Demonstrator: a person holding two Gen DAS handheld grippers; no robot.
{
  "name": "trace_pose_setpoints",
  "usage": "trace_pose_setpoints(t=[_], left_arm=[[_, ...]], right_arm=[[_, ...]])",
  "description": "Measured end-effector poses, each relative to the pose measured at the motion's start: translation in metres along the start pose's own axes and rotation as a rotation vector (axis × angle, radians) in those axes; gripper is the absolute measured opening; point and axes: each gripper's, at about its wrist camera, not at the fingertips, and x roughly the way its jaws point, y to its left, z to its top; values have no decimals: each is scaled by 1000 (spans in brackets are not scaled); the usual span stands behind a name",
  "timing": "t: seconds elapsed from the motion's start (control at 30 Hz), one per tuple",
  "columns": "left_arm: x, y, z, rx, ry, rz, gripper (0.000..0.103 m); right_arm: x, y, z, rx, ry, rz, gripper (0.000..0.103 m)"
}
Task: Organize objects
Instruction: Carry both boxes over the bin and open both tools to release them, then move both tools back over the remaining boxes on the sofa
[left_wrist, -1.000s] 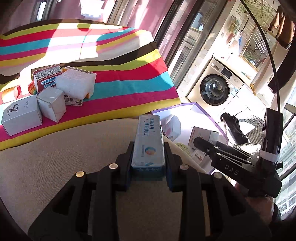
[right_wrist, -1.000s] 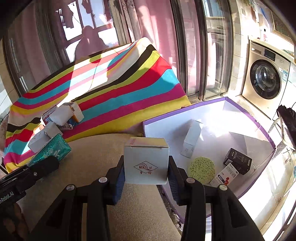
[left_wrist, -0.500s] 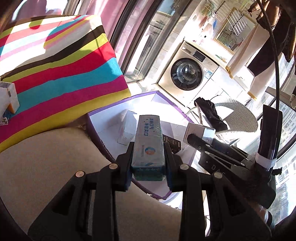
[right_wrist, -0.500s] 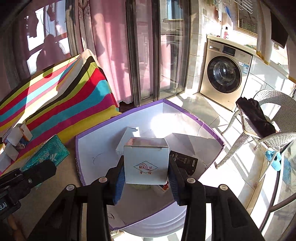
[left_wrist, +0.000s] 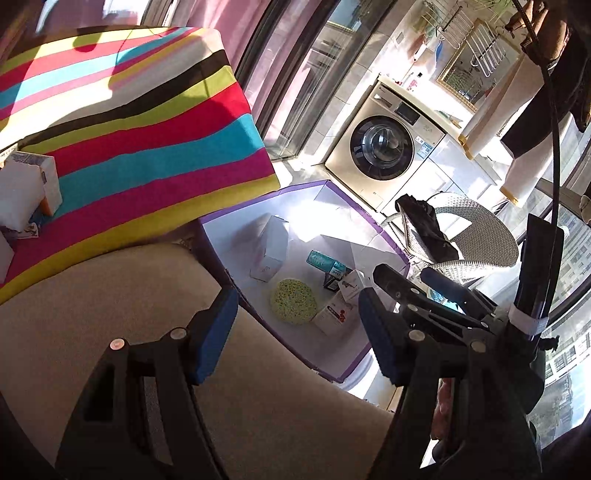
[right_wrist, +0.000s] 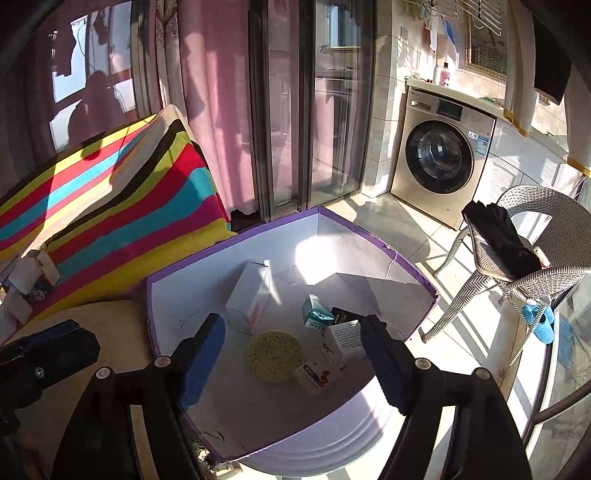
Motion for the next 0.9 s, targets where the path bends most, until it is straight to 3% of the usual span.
trace_pose_setpoints(t=[0.1,0.17,0.5,0.8,0.9], left_arm=[[-14,12,-6,-7,-13,53,72],[-26,22,-11,-16,-28,76,77],[-81,72,-35,-101,-115,185,79],[-133,138,-57,-324,-232,359,85],[-146,155,-61,-418,-258,421,92]], right_arm=[[1,19,-3,-22,12,63,78],[1,31,-3,-35,19,108,78],[-11,91,-6,-112,17,285,83],[-15,140,-12,-220,23,397,84],[-15,153,-14,-262,25,426,84]])
